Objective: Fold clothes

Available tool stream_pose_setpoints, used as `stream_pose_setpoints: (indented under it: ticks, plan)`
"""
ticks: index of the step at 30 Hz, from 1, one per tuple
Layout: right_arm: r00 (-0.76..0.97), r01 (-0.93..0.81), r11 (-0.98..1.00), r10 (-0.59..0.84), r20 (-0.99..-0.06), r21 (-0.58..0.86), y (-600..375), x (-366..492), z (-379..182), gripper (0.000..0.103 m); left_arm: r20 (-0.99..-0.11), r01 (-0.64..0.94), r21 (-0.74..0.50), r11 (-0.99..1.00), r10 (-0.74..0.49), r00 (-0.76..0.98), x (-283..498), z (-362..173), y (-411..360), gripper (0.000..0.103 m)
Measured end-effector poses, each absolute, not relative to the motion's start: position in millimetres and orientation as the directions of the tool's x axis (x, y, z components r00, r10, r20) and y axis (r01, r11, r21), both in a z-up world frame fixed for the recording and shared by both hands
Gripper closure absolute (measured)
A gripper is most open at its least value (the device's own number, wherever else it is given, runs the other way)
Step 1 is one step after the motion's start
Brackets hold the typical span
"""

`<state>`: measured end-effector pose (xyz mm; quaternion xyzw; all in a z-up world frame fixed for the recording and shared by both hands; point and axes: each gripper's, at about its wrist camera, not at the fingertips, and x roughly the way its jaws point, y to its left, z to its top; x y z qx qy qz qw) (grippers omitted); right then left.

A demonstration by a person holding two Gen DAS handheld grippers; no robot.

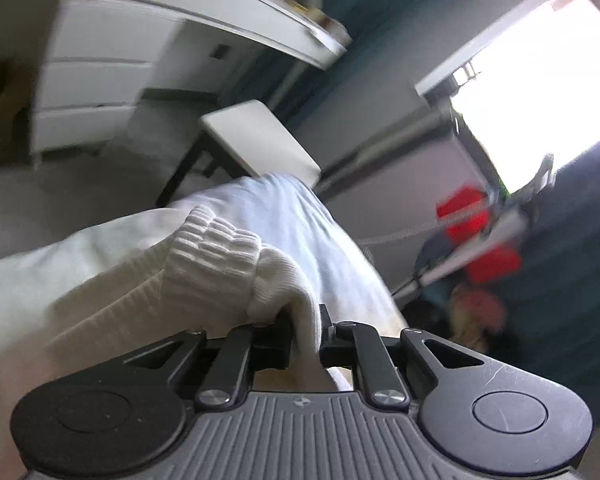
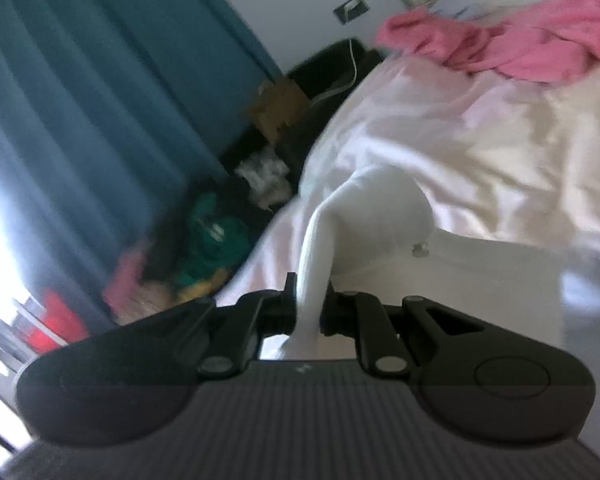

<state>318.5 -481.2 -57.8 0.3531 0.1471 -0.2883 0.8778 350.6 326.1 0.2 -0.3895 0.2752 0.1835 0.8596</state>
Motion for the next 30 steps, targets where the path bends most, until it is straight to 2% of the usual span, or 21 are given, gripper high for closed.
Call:
stream_pose_setpoints:
  ticks: [4,7,13,14,16,18,19,20,22,24,27,29,30]
  plan:
    - [0.735,0.669,0.573,-0.415,-0.536,0.474,-483.7,364.3,-107.2,0.091,-0.666,-0.516,-0.448,0.73,0.113,0.737,419.6,-28.9,310.9,0.09]
    - [0.723,0.682,0.557,-0.412,-0.555,0.474,-483.9,369.0,-130.2,0.091,-0.703,-0.547,-0.462,0.698,0.087,0.705,441.4,-42.3,314.0,0.09]
    - [0.733,0.67,0.56,-0.393,-0.555,0.488,-485.0,353.6,-132.1,0.088,-0.696,-0.53,-0.479,0.7,0.066,0.715,437.8,-48.1,317.9,0.084]
    - [0.744,0.659,0.551,-0.374,-0.554,0.513,-487.7,348.2,-131.7,0.084,-0.686,-0.511,-0.49,0.706,0.049,0.726,435.1,-46.9,319.1,0.08]
    - [0.771,0.629,0.528,-0.328,-0.546,0.571,-494.2,335.5,-131.1,0.08,-0.657,-0.453,-0.521,0.723,-0.001,0.754,419.4,-42.9,320.9,0.062]
    - [0.798,0.596,0.512,-0.286,-0.531,0.619,-497.2,318.0,-129.2,0.066,-0.614,-0.401,-0.558,0.726,-0.037,0.788,393.1,-36.9,322.4,0.051]
    - [0.811,0.577,0.512,-0.269,-0.519,0.636,-495.4,304.9,-126.9,0.053,-0.596,-0.381,-0.57,0.728,-0.047,0.802,378.7,-34.2,322.0,0.043]
    - [0.82,0.564,0.52,-0.259,-0.51,0.641,-492.5,291.3,-123.3,0.043,-0.582,-0.369,-0.576,0.73,-0.049,0.812,362.8,-32.7,319.9,0.041]
    - [0.832,0.542,0.547,-0.24,-0.5,0.639,-482.5,259.3,-114.4,0.039,-0.563,-0.358,-0.586,0.726,-0.047,0.825,328.0,-33.2,314.2,0.035]
    - [0.84,0.518,0.566,-0.196,-0.505,0.641,-472.6,229.6,-107.1,0.039,-0.565,-0.374,-0.6,0.707,-0.043,0.824,292.6,-39.9,306.6,0.033]
    - [0.854,0.475,0.566,-0.111,-0.508,0.674,-456.0,191.1,-95.4,0.036,-0.609,-0.451,-0.611,0.651,-0.023,0.793,252.1,-53.0,295.4,0.033]
    - [0.857,0.457,0.537,-0.053,-0.513,0.709,-449.8,172.9,-96.8,0.027,-0.626,-0.49,-0.627,0.605,-0.018,0.779,232.2,-61.9,289.7,0.033]
    - [0.857,0.451,0.52,-0.025,-0.515,0.725,-447.1,164.3,-98.2,0.027,-0.633,-0.505,-0.634,0.586,-0.018,0.774,224.8,-65.8,287.4,0.033]
